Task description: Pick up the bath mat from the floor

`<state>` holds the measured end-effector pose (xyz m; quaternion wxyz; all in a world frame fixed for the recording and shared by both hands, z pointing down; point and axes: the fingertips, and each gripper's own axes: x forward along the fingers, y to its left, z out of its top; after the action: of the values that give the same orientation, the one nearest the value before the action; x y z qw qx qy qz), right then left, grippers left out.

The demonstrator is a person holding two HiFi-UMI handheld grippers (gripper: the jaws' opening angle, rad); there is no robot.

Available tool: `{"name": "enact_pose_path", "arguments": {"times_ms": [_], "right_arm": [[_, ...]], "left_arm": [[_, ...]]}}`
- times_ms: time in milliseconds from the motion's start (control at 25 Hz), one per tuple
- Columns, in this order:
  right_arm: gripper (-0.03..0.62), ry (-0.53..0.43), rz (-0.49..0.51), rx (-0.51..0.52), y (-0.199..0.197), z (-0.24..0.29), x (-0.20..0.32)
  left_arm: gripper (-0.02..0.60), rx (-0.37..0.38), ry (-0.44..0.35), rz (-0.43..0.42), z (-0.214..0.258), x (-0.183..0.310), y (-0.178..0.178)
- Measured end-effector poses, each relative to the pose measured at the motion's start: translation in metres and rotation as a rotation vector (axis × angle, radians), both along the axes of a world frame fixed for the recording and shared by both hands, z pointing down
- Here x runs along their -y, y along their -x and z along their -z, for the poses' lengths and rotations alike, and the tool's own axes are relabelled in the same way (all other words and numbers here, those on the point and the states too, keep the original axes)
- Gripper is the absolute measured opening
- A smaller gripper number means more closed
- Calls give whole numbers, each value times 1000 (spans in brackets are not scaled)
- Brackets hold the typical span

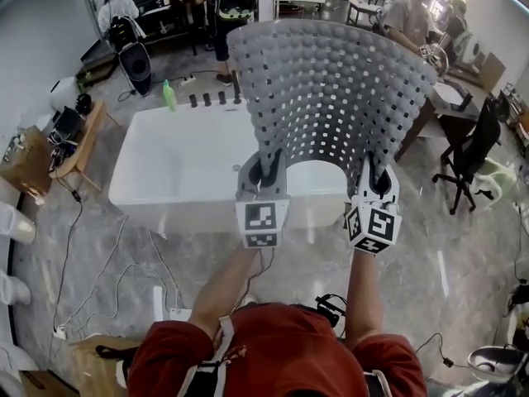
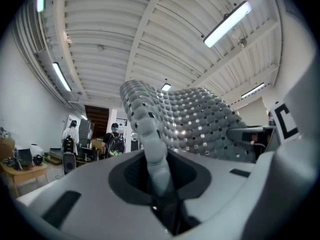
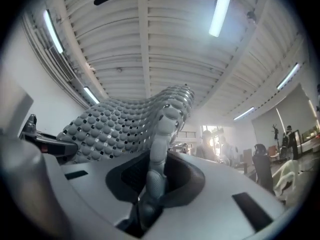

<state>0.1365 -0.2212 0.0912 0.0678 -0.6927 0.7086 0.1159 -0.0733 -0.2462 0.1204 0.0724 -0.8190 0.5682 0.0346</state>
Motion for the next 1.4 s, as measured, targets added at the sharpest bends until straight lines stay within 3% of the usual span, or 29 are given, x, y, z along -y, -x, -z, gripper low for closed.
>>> {"name": "enact_pose_path", "arguments": {"times_ms": [240, 360, 680, 1400], "right_arm": [[64, -237, -1, -52, 15, 53, -31], [78, -301, 12, -55, 17, 64, -41], [80, -319, 36, -61, 36, 69, -56], [81, -321, -7, -42, 20, 80, -66]], "left_arm": [[83, -15, -213, 70, 51, -27, 21], [84, -77, -271, 104, 67, -39, 26], [87, -93, -304, 119, 70, -52, 48], [87, -93, -328, 68, 85, -58, 34]]}}
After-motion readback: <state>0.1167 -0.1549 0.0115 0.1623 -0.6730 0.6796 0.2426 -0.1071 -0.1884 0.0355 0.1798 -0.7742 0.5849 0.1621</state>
